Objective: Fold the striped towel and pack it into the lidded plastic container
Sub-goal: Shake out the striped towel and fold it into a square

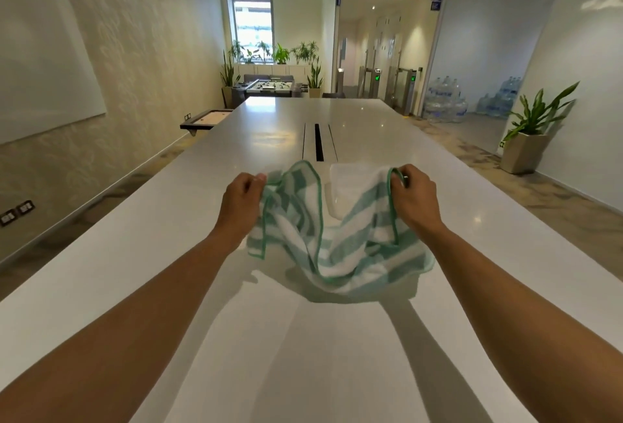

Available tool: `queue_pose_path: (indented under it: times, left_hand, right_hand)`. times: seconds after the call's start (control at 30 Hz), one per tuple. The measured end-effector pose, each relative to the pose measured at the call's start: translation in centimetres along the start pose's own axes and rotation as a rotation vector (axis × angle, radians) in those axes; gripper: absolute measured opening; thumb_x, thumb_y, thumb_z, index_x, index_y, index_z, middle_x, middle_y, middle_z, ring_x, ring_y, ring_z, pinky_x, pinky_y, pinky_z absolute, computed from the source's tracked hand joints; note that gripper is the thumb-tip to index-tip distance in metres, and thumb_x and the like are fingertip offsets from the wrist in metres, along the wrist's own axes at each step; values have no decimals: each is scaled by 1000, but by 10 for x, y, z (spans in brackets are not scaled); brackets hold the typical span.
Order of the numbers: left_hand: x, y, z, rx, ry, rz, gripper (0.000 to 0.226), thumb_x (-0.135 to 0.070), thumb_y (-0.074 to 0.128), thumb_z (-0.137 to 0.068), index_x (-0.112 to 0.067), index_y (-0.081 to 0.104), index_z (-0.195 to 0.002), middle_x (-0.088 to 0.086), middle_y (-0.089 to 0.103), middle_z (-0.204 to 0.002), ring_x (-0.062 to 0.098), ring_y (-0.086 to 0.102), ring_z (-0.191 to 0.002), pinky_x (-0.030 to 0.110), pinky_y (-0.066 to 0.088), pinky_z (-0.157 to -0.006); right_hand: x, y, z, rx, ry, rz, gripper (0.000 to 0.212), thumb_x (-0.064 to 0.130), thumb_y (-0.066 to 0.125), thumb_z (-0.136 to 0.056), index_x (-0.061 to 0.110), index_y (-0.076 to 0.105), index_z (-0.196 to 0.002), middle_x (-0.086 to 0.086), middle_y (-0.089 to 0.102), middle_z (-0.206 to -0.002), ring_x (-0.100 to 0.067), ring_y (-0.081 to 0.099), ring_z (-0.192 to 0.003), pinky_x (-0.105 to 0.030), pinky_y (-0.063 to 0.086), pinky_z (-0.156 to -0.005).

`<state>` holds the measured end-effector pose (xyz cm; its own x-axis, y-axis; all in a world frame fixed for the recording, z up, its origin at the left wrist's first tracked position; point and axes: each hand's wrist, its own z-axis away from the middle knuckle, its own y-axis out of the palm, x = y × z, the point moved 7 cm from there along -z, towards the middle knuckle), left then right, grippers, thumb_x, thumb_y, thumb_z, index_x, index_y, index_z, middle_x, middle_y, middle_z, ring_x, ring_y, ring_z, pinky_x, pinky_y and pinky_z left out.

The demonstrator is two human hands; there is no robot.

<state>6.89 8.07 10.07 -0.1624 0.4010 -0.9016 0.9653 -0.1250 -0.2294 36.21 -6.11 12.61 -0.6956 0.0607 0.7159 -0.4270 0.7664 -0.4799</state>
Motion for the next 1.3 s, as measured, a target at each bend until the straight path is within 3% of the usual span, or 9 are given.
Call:
queue_pose_path:
  times: [0.23, 0.4, 0.53, 0.6, 0.7, 0.83, 0.9, 1.07, 1.3]
  left_hand:
    - [-60, -11, -33, -204, 105, 176, 28, -44, 41, -97, -25, 47, -78, 1, 54, -78, 16, 54, -75, 30, 43, -64]
    - [-78, 15, -33, -44, 208, 56, 30, -41, 47, -96, -25, 48, -71, -6, 49, -67, 1, 45, -59, 28, 39, -60]
    - [-76, 50, -25, 153, 198, -54, 29, -42, 48, -96, -24, 52, -73, -3, 55, -70, 12, 52, -66, 27, 42, -60]
    - [-76, 61, -20, 207, 192, -99, 29, -44, 47, -96, -24, 54, -77, -3, 57, -73, 14, 56, -71, 24, 42, -61]
    - [-76, 68, -15, 263, 236, -177, 29, -54, 51, -90, -25, 54, -89, -7, 58, -82, 16, 58, -80, 26, 43, -66]
    - [-79, 65, -10, 231, 431, -482, 73, -68, 63, -72, -32, 37, -130, -8, 48, -115, 9, 52, -92, 27, 42, -71]
    - [-87, 64, -9, 163, 546, -523, 72, -60, 65, -76, -31, 35, -135, -1, 48, -125, 13, 53, -98, 30, 45, -77]
    - [-106, 63, -8, 84, 703, -445, 23, -35, 57, -91, -18, 62, -104, 1, 64, -100, 13, 55, -86, 37, 53, -77]
    - [-103, 59, -19, 83, 529, -292, 11, -25, 56, -94, -16, 60, -89, -3, 62, -82, 14, 59, -77, 20, 46, -67]
  right_hand:
    - [19, -26, -40, -55, 126, 93, 19, 35, 51, -92, 18, 59, -98, -4, 62, -91, -27, 59, -83, -41, 51, -78]
    - [21, 16, -22, 265, 62, -96, 48, -3, 59, -80, 17, 58, -123, -9, 63, -118, -23, 59, -103, -31, 50, -83]
    - [62, 55, 2, 524, -117, -300, 47, 29, 71, -85, 26, 53, -128, 5, 63, -117, -10, 63, -102, -22, 52, -78]
    - [75, 59, 4, 439, -237, -243, 29, 28, 66, -89, 25, 59, -116, 8, 64, -107, -2, 60, -94, -19, 50, -75]
    - [78, 54, -1, 275, -216, -282, 12, 13, 56, -94, 20, 66, -93, 5, 65, -86, -6, 61, -79, -17, 45, -64]
    - [73, 54, -10, 290, -142, -268, 13, 8, 58, -89, 14, 70, -87, 0, 67, -82, -13, 63, -75, -21, 47, -63]
    - [75, 57, -13, 333, -159, -241, 10, 11, 63, -88, 12, 72, -89, 0, 69, -83, -11, 64, -75, -19, 47, -63]
    - [84, 68, -11, 486, -243, -138, 6, 27, 69, -87, 22, 71, -89, 8, 68, -79, -4, 65, -71, -12, 46, -61]
    - [85, 68, -8, 680, -290, -99, 22, 25, 70, -86, 15, 70, -105, 0, 71, -98, -11, 66, -83, -19, 53, -69]
